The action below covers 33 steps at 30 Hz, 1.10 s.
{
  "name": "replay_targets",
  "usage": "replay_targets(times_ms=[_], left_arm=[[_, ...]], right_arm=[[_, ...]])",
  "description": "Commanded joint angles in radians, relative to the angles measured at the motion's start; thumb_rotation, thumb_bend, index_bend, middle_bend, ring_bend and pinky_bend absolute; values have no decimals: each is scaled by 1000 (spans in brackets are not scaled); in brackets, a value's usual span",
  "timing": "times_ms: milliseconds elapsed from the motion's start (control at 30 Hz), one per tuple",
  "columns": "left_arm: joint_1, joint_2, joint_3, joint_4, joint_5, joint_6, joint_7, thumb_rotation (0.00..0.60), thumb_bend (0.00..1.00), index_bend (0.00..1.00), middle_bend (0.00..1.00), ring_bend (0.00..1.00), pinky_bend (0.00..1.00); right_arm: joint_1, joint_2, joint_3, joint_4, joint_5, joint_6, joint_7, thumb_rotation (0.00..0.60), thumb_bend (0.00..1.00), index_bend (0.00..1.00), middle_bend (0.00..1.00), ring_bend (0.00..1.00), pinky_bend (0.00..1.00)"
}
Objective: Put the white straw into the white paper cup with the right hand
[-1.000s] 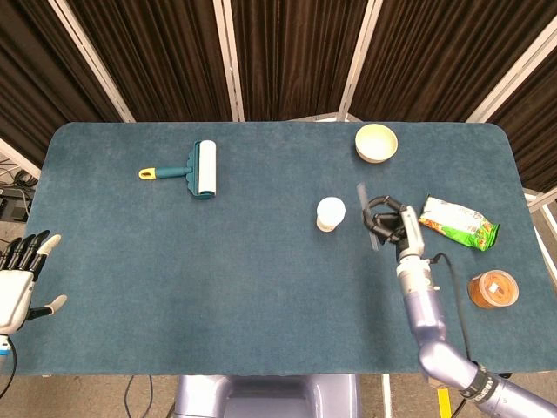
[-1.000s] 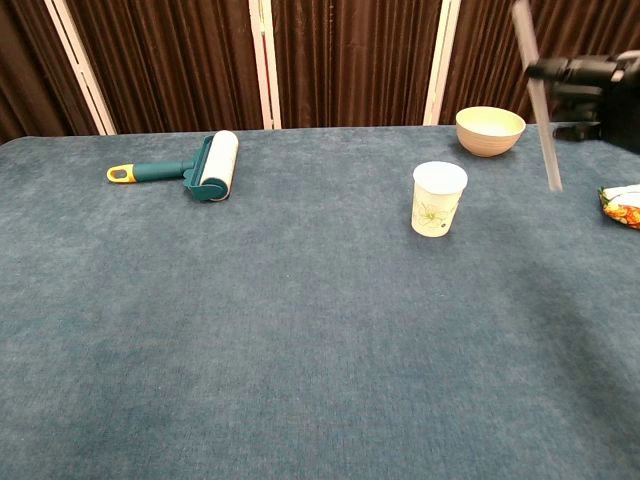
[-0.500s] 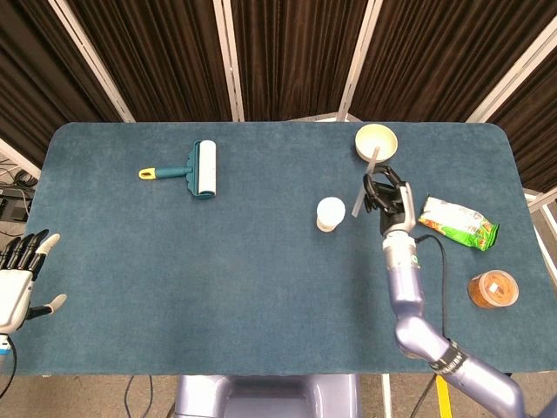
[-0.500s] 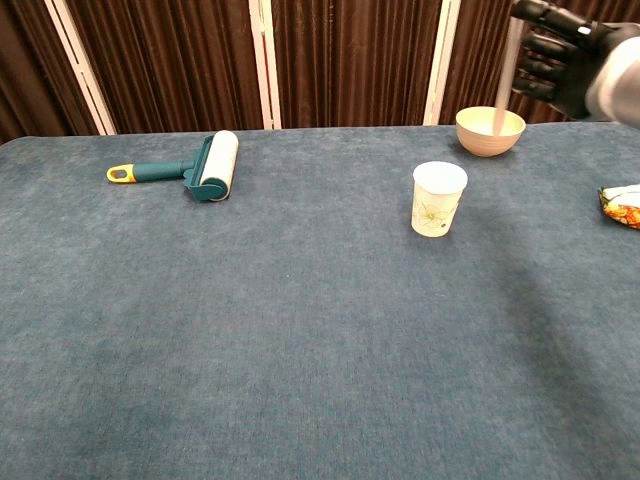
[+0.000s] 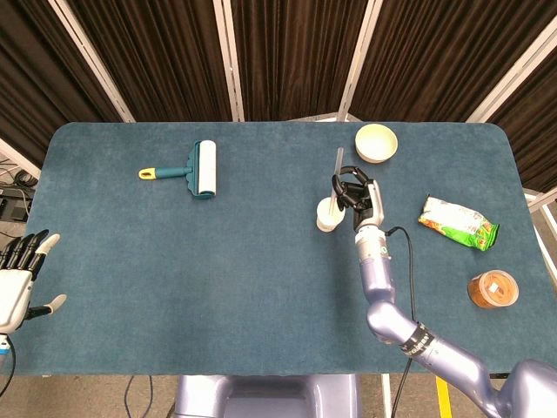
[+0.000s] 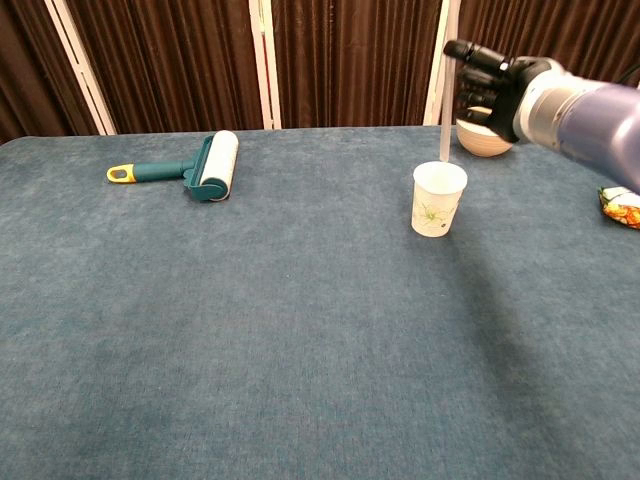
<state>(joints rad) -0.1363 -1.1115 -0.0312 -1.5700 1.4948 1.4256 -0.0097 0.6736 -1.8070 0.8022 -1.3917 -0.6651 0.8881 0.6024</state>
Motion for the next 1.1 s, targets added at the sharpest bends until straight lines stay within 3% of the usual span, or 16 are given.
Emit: replay_targets(times_ms=[33, 933, 1100], left_arm=[[-1, 0, 0, -1, -1, -1, 2, 600, 182, 48, 0, 0, 0], [-1, 1, -2, -7, -10, -5, 13, 600, 195, 48, 0, 0, 0], [-1, 2, -2, -8, -10, -6, 14, 600, 195, 48, 0, 0, 0]], right_arm=[[17, -20, -15, 38, 8, -12, 8, 600, 394, 597, 1000, 914, 836], [64, -55, -2, 219, 1, -82, 104, 600, 376, 597, 1000, 914, 836], [59, -65, -18, 224, -16, -83, 115, 600, 323, 592, 1000, 914, 821]])
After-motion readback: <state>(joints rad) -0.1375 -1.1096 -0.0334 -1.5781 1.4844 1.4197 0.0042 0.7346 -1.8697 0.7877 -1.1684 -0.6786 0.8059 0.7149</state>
